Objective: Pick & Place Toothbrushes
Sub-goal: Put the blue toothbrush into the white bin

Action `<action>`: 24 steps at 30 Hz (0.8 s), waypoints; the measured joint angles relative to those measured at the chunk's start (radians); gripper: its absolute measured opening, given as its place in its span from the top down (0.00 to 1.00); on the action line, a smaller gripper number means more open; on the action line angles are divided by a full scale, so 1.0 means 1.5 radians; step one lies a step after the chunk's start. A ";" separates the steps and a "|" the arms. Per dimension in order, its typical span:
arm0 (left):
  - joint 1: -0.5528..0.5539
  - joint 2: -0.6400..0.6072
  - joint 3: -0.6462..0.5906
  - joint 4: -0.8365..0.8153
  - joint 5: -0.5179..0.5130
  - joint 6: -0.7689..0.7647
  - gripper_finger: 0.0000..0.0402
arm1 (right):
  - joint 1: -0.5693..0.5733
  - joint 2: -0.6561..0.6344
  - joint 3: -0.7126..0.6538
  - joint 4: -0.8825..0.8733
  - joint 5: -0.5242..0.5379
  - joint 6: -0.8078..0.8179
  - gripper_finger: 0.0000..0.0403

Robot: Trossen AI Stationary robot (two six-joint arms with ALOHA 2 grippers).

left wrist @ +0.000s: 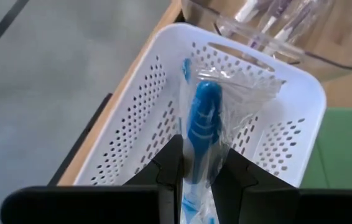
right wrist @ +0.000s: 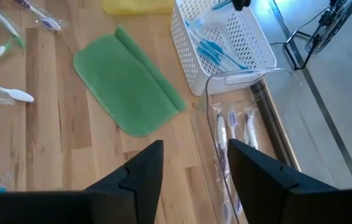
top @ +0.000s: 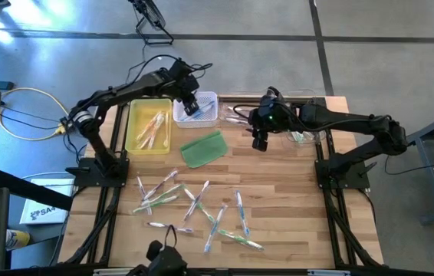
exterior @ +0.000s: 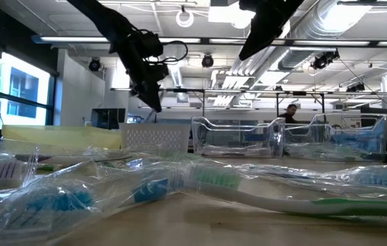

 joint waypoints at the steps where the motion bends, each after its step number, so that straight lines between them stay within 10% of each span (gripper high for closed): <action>1: 0.000 0.003 0.000 -0.001 0.003 0.003 0.88 | -0.001 0.000 0.000 0.000 0.000 0.000 0.58; 24: 0.000 0.038 -0.001 0.077 0.033 0.033 0.57 | -0.003 0.000 0.000 0.000 0.000 0.000 0.58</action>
